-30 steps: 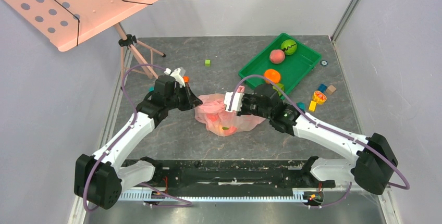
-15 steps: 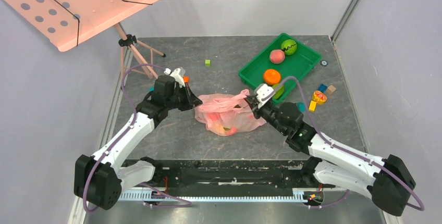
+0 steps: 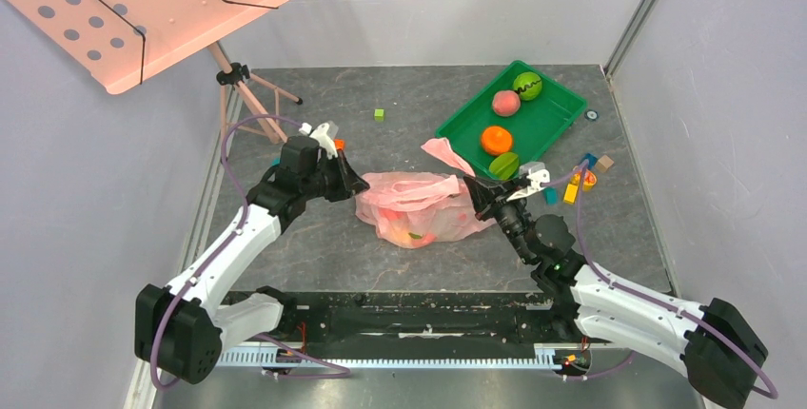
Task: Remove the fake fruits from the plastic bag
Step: Untie the plastic bag at the center of the board.
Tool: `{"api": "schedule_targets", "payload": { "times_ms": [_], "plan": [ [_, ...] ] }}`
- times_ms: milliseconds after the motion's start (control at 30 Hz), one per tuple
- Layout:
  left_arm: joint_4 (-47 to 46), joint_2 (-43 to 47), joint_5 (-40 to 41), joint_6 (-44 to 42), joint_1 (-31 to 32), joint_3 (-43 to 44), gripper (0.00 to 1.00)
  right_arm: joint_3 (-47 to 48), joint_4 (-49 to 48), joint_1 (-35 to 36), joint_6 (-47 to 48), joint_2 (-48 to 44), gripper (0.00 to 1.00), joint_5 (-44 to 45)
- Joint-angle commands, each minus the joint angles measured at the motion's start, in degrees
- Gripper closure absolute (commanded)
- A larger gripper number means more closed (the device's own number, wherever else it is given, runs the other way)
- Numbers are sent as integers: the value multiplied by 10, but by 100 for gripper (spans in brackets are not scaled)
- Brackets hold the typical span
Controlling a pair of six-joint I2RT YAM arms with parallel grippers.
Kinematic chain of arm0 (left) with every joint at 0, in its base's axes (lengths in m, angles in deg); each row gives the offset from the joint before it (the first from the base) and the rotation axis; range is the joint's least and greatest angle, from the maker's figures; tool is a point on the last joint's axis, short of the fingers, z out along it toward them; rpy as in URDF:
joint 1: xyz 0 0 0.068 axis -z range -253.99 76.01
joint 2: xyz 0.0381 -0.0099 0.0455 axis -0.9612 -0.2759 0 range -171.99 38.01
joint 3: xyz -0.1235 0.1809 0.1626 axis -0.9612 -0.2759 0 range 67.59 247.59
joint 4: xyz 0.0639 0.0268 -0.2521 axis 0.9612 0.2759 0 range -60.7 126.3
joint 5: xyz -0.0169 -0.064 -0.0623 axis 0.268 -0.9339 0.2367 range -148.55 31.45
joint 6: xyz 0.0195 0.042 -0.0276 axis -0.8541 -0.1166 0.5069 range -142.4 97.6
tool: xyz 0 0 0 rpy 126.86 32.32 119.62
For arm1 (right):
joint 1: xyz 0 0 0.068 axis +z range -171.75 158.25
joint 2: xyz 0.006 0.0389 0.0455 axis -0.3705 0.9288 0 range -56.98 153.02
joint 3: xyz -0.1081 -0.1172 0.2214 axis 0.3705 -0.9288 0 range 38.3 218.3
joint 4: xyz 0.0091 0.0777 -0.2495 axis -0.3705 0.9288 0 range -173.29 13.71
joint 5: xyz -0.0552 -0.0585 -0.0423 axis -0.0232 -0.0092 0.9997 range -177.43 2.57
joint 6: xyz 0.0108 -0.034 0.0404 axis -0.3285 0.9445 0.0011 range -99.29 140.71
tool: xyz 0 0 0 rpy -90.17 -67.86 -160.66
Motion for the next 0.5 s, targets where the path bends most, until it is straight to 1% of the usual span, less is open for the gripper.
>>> {"api": "schedule_targets", "payload": {
  "times_ms": [0, 67, 100, 200, 267, 333, 400, 467],
  "plan": [
    [22, 13, -24, -57, -3, 52, 60, -1, -72, -1, -43, -1, 100, 10],
    [36, 20, -26, -76, -4, 74, 29, 1, -75, -1, -45, 2, 100, 7],
    [43, 25, -28, -89, -3, 86, 20, 3, -74, -1, -46, 3, 100, 7],
    [75, 35, -24, -130, -1, 131, 6, 11, -62, -1, -44, 4, 100, 6],
    [93, 42, -25, -160, 6, 158, 1, 18, -45, -1, -45, 5, 100, 5],
    [91, 61, -15, -196, 27, 166, 0, 31, -23, -1, -45, 5, 100, 2],
    [77, 90, 15, -232, 62, 157, 0, 44, 0, -1, -48, 6, 100, -1],
    [57, 122, 17, -258, 88, 143, 0, 54, 17, -1, -48, 6, 100, -5]
  ]
}}
